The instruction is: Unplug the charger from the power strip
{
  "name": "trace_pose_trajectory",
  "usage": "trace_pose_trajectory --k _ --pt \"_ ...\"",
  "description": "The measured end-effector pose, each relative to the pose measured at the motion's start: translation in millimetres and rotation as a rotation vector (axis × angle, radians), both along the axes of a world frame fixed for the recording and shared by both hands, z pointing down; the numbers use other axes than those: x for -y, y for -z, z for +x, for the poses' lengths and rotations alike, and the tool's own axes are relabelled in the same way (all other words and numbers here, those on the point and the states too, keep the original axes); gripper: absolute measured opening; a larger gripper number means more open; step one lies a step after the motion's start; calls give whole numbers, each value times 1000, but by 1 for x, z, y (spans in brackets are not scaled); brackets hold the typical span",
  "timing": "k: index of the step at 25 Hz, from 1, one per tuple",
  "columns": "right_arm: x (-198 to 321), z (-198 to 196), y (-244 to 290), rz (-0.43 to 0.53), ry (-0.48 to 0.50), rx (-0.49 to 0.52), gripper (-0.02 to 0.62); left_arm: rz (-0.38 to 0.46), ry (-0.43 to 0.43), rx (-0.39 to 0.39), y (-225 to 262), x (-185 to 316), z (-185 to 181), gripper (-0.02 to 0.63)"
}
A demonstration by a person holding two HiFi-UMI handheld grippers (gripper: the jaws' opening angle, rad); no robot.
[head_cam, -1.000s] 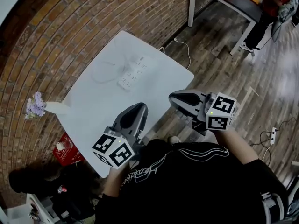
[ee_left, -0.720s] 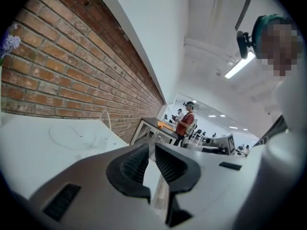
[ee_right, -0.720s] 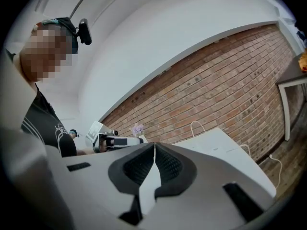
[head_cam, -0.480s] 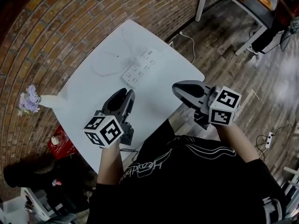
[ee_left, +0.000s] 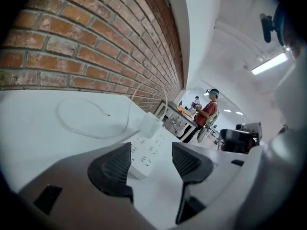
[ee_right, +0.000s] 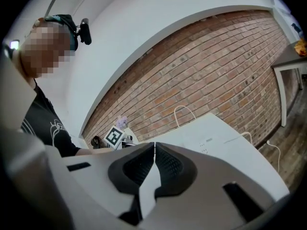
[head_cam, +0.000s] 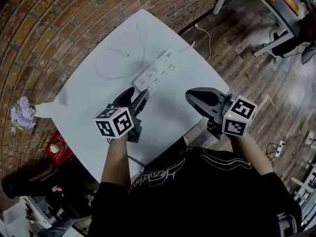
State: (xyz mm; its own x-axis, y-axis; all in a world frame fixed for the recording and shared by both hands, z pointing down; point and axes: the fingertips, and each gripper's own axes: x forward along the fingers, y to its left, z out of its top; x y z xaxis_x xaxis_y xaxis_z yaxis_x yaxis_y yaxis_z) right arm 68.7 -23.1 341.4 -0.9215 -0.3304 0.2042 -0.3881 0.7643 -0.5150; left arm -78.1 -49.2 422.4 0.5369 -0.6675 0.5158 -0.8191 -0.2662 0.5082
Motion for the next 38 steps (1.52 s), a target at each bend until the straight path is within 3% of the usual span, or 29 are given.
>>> trace_pose_trajectory --k 7,12,20,30,31,34,38 --pt "21 -23 -31 -3 37 -65 -2 -93 81 -8 -53 27 -21 247" --pt "34 -37 -43 8 57 -81 -2 -94 103 -32 -60 39 -25 245" --pt "47 -42 -58 11 47 -109 -2 -105 104 93 -69 41 -23 219" --pt "75 -66 -69 187 3 -253 1 -110 101 110 -70 40 -23 209" --pt "80 -70 -70 208 -11 -267 6 -111 101 109 -71 40 -23 209" --pt "92 -80 -75 260 -39 -297 128 -112 100 110 -71 41 -23 209" --pt "105 -92 -81 312 -70 -345 155 -111 99 110 -71 41 -24 209"
